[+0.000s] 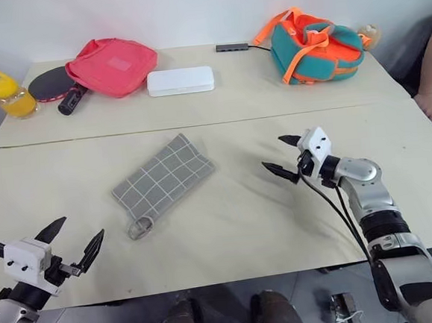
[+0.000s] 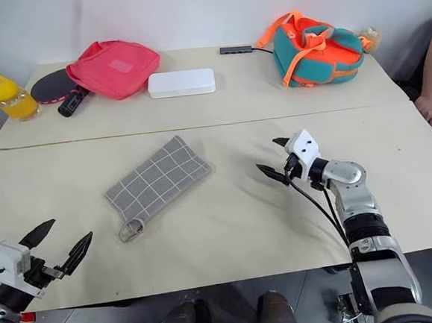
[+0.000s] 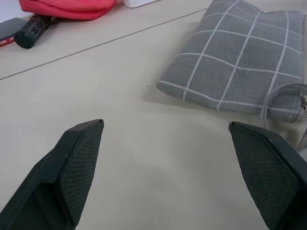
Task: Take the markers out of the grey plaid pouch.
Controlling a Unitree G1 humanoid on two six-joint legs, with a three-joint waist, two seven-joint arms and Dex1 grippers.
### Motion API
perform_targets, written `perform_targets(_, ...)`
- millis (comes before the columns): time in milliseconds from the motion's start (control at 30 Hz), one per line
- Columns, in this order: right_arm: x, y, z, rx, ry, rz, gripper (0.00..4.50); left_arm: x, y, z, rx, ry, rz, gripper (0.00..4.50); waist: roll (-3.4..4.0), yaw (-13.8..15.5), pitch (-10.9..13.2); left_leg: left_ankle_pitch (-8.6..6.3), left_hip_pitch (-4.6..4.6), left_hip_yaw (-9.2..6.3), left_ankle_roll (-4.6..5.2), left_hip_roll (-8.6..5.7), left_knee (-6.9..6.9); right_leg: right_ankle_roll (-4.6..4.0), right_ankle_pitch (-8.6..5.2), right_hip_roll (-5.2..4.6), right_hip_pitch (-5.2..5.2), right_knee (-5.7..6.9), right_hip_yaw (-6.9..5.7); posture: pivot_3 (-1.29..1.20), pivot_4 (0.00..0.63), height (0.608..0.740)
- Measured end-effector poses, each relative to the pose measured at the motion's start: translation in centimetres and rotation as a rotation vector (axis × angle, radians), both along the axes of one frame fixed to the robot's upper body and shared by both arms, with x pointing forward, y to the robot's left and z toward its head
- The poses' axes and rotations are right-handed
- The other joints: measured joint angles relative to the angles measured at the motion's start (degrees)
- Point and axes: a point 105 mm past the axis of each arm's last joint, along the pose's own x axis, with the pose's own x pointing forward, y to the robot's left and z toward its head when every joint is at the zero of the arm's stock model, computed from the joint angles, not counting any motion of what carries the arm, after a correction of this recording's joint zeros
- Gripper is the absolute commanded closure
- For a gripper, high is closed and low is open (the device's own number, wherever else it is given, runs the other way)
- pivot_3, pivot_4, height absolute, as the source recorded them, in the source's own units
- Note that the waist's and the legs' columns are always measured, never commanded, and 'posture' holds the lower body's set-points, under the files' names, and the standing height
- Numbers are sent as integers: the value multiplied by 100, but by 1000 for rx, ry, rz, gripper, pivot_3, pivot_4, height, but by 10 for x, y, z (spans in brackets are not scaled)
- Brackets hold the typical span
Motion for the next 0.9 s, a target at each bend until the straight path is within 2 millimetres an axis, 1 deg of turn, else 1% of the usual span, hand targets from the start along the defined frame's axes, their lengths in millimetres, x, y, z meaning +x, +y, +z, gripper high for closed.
perform_targets(200,0,2,5,-2,-19,7,0,1,-1,0,14,2,-2,56,0,9,0,0,0,0,0,0,0,0,0,0,0,-1,0,0,150,740)
perform_targets(333,0,3,5,3,-17,4,0,4,-5,1,38,-1,-34,56,0,8,0,0,0,0,0,0,-1,0,0,0,0,-1,0,0,150,740)
perform_targets(367,0,7,6,17,-16,9,175,6,-6,3,60,-10,-46,17,0,4,0,0,0,0,-1,1,-1,0,0,1,-1,0,0,0,150,740)
perform_targets(433,-1,26,12,68,-28,45,594,13,-5,7,99,-32,-66,0,0,-11,0,3,1,0,-6,8,-1,-5,-1,7,-3,4,0,0,150,740)
perform_targets(467,-3,36,14,95,-32,66,878,16,-7,10,110,-54,-77,0,0,-13,0,3,0,0,-6,9,-1,-5,-1,7,-3,4,0,0,150,740)
perform_targets(567,-5,64,17,155,-29,103,2008,23,-6,15,131,-96,-86,0,0,-5,0,3,-1,0,-6,8,-4,-5,-1,7,-4,3,-1,0,150,740)
perform_targets(667,-6,84,16,179,-24,117,3045,30,-3,14,168,-95,-92,0,0,8,0,3,-3,0,-6,7,-6,-5,-1,6,-7,4,-3,0,150,740)
perform_targets(800,-10,123,10,185,-18,162,4480,39,-5,14,294,-112,-148,0,0,-14,0,3,-2,6,-7,7,-7,-5,-1,7,-10,6,0,0,150,740)
perform_targets(900,-7,143,8,173,-27,165,4480,40,-6,6,415,-107,-203,0,0,-30,0,3,-2,8,-7,7,-10,-5,-1,8,-13,6,-1,0,150,740)
